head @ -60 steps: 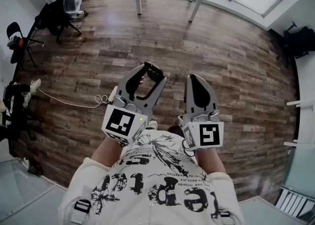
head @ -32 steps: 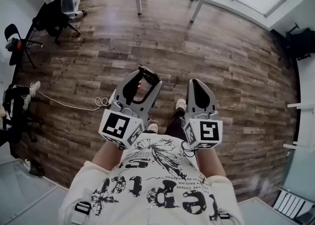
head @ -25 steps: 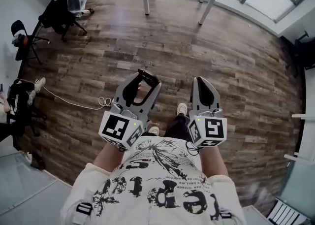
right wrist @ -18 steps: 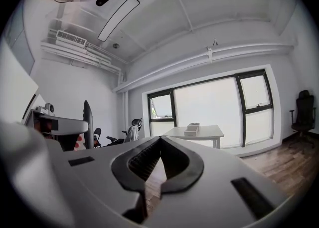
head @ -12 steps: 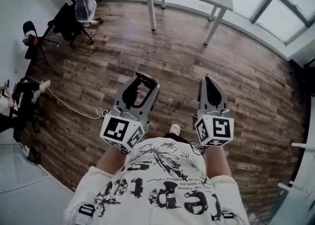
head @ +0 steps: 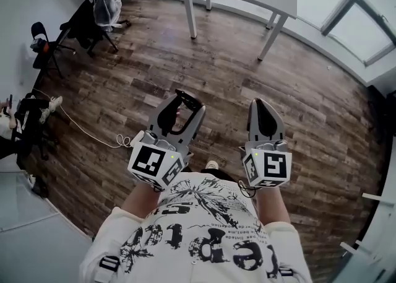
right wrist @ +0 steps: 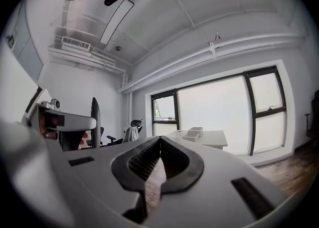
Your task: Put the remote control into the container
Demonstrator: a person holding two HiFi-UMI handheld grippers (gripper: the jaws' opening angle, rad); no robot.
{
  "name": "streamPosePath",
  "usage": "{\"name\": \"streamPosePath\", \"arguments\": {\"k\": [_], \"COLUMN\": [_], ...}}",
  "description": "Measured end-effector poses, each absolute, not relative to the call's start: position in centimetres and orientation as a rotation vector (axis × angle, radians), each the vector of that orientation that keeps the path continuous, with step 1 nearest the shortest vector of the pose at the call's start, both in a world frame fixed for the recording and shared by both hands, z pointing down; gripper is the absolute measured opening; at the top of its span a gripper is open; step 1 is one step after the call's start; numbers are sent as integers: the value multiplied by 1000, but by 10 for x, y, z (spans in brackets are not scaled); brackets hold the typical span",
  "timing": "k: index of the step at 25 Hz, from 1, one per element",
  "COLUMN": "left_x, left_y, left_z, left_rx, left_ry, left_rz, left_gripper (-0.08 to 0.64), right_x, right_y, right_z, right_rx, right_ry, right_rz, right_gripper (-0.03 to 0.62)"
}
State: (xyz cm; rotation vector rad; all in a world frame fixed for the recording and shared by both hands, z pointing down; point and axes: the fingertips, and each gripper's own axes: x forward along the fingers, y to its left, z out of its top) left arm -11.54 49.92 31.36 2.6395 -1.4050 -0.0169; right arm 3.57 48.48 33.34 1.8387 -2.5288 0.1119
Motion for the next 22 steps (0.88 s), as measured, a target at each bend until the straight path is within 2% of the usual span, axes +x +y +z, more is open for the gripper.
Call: {"name": "streamPosePath", "arguments": {"k": [4, 15, 22], "left_x": [-115, -121, -180], "left_y": [474, 330, 242], "left_z": [325, 321, 307], "left_rx": [2639, 2742, 2793], "left_ry": [-1361, -1043, -952], "left_rz": [-3, -16, -15], "left_gripper": [235, 235, 235], "right_x": [33, 28, -36], "right_y": [468, 368, 288], "right_z": [335, 335, 327], "right_rx": [1853, 2115, 2183], "right_ry": [-2487, -2235, -2166], "right_rz": [15, 60, 18], "right_gripper": [3, 3, 3]}}
